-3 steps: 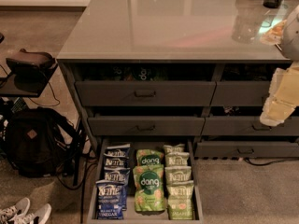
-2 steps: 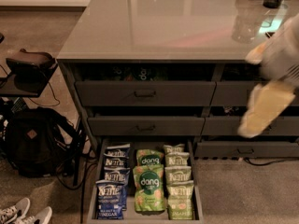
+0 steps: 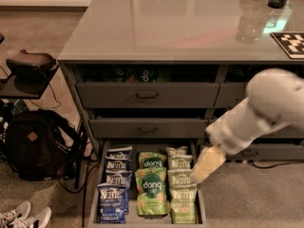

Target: Pick green rice chip bag from bottom drawer and place on counter

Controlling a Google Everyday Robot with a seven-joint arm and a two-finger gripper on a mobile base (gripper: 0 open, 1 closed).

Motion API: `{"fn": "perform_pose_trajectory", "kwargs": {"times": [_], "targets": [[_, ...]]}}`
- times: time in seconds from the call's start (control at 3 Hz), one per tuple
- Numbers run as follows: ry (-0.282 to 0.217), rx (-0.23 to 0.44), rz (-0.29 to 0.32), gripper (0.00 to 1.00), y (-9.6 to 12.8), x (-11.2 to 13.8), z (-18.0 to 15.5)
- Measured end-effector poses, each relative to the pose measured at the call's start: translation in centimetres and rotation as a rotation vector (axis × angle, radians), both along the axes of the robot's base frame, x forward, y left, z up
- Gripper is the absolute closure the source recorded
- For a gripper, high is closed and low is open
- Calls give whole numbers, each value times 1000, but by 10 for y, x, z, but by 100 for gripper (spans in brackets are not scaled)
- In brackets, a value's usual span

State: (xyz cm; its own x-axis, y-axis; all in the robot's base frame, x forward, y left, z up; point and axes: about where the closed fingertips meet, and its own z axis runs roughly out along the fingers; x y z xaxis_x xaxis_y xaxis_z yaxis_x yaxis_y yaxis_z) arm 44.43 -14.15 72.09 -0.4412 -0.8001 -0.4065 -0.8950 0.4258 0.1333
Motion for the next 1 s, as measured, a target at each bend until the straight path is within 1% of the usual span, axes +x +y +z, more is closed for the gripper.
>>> {"fn": "perform_pose_trajectory", "kwargs": {"times": [0.33, 0.67, 1.0], "targets": [[58, 54, -51, 0, 19, 5, -92], [23, 121, -101, 0, 36, 30, -151], [-34, 195, -136, 0, 53, 62, -182]]}}
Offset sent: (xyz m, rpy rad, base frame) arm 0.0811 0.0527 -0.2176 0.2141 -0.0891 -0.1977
